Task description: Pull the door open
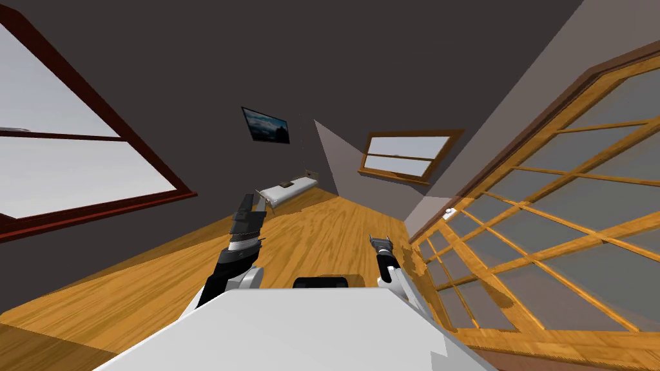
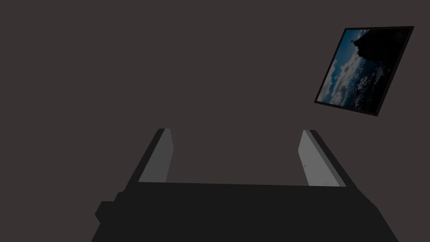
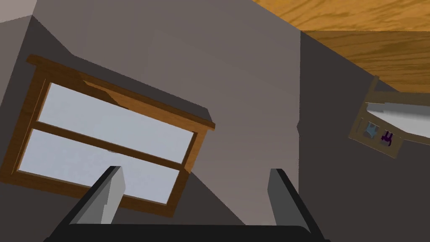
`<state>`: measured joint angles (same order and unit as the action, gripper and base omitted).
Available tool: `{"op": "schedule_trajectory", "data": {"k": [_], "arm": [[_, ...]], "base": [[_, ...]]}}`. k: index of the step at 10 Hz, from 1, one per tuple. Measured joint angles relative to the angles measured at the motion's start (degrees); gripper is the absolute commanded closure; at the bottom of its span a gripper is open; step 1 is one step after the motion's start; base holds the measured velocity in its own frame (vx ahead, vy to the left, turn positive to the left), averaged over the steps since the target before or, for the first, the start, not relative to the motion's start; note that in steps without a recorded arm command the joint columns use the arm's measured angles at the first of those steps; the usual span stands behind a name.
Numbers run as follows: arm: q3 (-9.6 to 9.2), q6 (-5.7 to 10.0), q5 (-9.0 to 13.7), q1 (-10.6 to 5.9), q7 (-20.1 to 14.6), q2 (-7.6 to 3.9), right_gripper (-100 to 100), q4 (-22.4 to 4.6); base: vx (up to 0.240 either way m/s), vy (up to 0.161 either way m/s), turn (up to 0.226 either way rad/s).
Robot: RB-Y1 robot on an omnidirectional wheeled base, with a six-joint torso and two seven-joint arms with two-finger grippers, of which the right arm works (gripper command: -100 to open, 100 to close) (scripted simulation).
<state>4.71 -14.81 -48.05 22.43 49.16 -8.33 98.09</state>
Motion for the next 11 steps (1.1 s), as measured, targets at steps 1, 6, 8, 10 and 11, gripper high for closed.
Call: {"op": "schedule_trajectory", "data": {"k": [1, 6, 8, 10, 11], "arm": [[0.40, -0.28, -1.30, -0.43, 0.93, 0.22, -100, -1.21], [0.71, -3.65, -6.38, -0.54, 6.31, 0.01, -100, -4.07], [0.83, -4.94, -8.58, -0.50, 8.45, 0.12, -100, -5.14], [0.79, -6.55, -10.09, -0.68, 10.82, -0.23, -100, -6.22], [0.91, -7.20, -11.06, -0.68, 11.92, -0.30, -100, -6.82]], "base": [[-0.112, 0.076, -0.399], [-0.113, 0.070, -0.364], [-0.109, 0.082, -0.339], [-0.124, 0.078, -0.351], [-0.118, 0.060, -0.373]]}}
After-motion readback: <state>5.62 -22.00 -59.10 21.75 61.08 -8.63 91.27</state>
